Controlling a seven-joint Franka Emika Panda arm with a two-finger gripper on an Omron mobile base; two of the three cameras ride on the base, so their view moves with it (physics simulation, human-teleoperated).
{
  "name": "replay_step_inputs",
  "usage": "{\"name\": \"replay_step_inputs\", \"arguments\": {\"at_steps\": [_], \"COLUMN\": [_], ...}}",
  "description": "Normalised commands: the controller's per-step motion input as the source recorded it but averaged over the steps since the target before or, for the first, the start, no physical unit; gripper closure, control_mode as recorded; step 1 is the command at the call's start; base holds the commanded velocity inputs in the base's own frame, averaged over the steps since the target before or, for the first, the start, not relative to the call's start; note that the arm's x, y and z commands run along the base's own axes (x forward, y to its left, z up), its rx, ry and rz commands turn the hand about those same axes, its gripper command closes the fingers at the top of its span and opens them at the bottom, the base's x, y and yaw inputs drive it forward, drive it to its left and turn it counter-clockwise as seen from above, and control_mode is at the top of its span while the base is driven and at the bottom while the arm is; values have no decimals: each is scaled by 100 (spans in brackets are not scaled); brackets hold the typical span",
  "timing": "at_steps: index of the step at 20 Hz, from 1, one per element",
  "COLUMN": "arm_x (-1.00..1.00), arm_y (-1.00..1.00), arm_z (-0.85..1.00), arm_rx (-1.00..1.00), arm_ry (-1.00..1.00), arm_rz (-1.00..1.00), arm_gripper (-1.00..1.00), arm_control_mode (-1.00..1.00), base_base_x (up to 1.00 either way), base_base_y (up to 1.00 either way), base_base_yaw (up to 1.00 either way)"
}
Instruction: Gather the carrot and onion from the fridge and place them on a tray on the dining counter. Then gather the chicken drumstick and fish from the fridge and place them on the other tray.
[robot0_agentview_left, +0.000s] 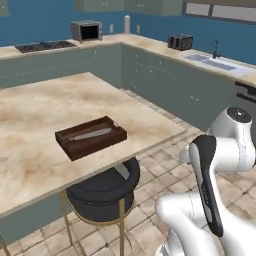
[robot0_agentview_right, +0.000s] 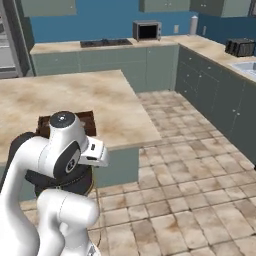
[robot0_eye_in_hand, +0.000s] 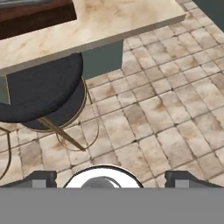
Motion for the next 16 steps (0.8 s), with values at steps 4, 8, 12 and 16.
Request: {"name": "replay_step_inputs", "arguments": {"at_steps": [4,8,12,16], "arm_x": [0,0,0,0], "arm_y": [0,0,0,0], "arm_z": [0,0,0,0], "arm_rx": [0,0,0,0], "arm_ry": [0,0,0,0], "arm_rz": [0,0,0,0], "arm_gripper": [-100,-100,-100,-100], "arm_control_mode": [100,100,100,100], "base_base_x": [15,22,27,50], "base_base_y": [-100,-100,-100,-100], "base_base_yaw": [0,0,0,2]}}
